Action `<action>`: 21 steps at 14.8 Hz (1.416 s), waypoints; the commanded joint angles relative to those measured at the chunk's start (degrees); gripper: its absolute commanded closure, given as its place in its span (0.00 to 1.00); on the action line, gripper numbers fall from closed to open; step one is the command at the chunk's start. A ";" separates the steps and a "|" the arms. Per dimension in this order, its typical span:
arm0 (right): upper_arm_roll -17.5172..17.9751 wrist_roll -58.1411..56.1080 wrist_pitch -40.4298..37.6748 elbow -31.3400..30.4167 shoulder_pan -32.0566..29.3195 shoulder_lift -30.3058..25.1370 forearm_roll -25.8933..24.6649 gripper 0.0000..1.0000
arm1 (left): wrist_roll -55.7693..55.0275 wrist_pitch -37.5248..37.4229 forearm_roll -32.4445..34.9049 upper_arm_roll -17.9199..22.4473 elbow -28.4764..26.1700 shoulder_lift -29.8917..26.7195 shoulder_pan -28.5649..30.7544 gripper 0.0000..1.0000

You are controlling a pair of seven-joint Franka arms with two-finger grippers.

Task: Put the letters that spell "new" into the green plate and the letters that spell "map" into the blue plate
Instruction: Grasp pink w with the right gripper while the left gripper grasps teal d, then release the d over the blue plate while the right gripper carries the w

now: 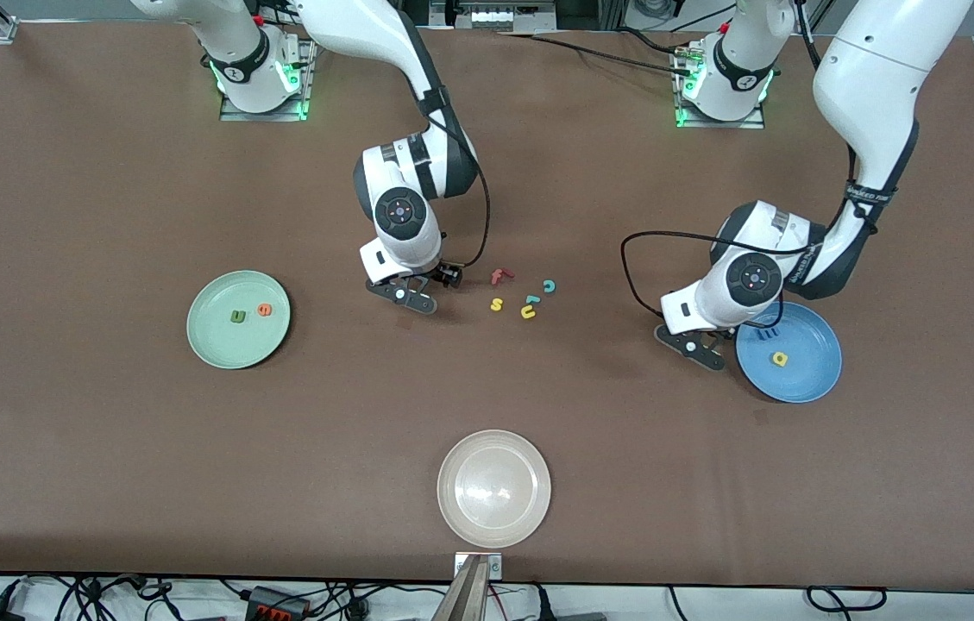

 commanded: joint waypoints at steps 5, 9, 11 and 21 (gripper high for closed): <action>-0.45 -1.40 0.52 -3.81 0.79 -2.92 2.65 0.21 | 0.67 -21.91 1.39 0.28 11.94 -3.57 4.06 0.96; -1.07 -1.85 2.01 -6.37 1.67 -3.98 2.65 0.26 | 0.67 -20.87 1.48 0.28 12.12 -1.03 9.86 0.95; -0.89 -1.15 4.29 -6.37 1.67 -3.80 2.91 0.31 | 0.67 -17.98 1.57 0.28 11.95 1.08 12.41 0.95; -0.63 -1.68 5.01 -7.69 2.20 -2.84 4.49 0.32 | 0.67 -12.42 3.94 0.37 11.77 7.24 16.90 0.85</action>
